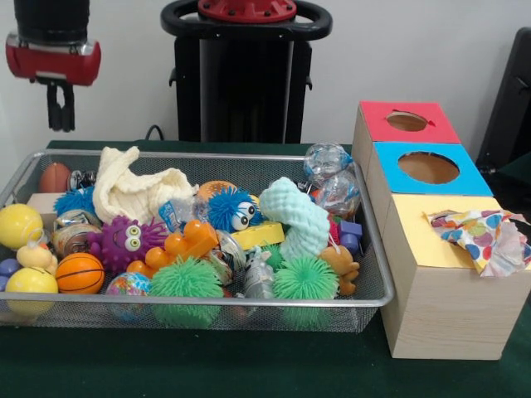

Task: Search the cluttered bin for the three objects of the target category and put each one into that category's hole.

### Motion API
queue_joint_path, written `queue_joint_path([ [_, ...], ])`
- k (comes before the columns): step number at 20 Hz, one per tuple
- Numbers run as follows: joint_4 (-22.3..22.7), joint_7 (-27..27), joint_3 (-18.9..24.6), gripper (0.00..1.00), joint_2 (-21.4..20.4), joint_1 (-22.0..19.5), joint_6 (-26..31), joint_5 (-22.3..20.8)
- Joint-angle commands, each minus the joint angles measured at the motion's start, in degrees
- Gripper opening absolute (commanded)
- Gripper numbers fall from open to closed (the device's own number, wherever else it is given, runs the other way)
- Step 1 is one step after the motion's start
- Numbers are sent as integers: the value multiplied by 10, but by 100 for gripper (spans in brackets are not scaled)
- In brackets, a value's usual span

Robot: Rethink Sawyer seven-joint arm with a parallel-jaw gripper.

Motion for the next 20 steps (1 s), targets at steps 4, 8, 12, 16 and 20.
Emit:
queue_joint_path([
  [4, 61, 101, -27, 0, -147, 35, 132, 46],
  [8, 47, 100, -30, 0, -149, 44, 139, 45],
  [12, 17, 125, -31, 0, -98, 54, 88, 35],
  [16, -2, 160, -38, 0, -44, 75, 43, 37],
  [20, -24, 184, -48, 0, -15, 101, 45, 55],
])
